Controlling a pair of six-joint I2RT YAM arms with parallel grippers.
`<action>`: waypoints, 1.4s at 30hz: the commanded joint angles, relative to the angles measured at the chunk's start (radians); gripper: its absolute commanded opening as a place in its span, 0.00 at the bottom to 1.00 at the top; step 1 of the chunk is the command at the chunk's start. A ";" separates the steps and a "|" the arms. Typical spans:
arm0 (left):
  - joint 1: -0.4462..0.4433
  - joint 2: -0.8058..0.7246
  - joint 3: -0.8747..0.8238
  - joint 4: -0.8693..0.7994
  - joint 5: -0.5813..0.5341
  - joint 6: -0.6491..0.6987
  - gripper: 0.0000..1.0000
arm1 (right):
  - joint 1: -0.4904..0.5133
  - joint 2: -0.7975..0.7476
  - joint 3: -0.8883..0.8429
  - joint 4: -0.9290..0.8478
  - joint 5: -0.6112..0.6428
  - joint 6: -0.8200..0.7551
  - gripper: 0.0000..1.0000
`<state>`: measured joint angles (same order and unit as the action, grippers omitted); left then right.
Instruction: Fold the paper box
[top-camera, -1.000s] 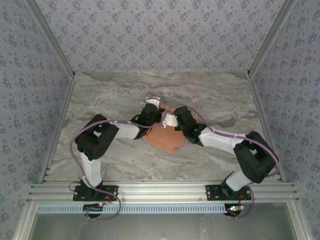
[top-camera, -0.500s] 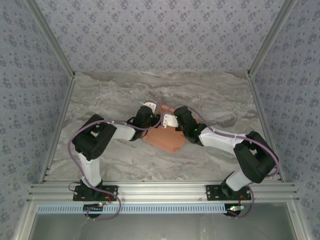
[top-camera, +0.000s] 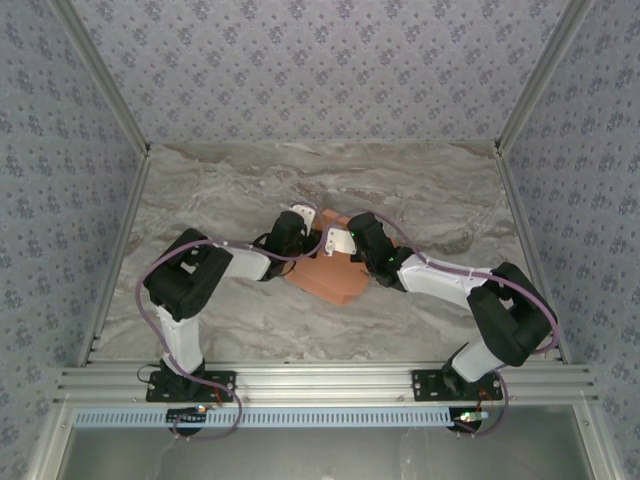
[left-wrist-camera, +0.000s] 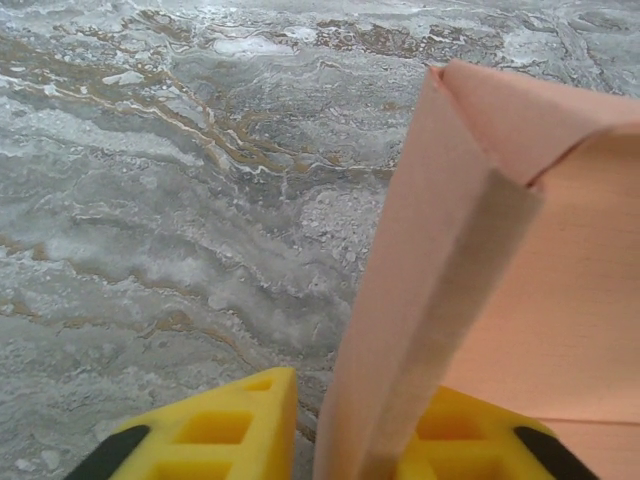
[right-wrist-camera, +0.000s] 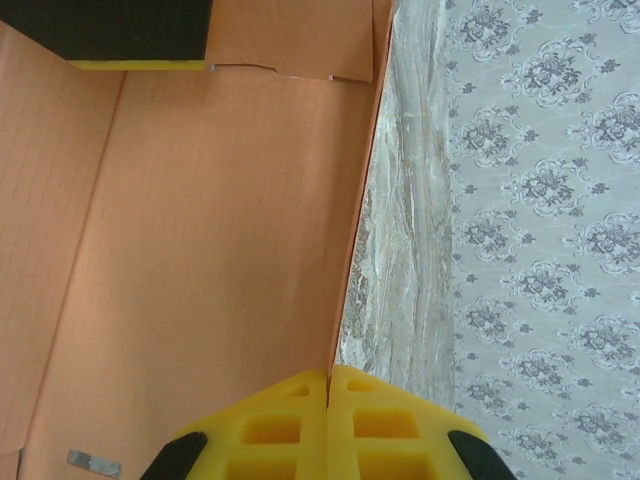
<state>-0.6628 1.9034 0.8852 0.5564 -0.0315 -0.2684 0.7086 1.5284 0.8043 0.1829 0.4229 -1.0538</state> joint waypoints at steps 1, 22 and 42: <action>0.013 -0.003 0.033 0.006 -0.022 0.002 0.19 | -0.004 0.012 0.016 -0.069 0.019 0.012 0.00; 0.011 -0.141 -0.045 -0.040 -0.098 -0.071 0.00 | 0.026 -0.274 0.056 -0.271 -0.056 0.477 0.58; -0.047 -0.345 -0.081 -0.233 -0.196 -0.111 0.00 | -0.039 -0.231 0.480 -0.840 -0.265 1.407 0.67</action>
<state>-0.7029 1.6070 0.8009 0.3573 -0.1894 -0.3725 0.6697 1.2472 1.2182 -0.5426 0.1848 0.2356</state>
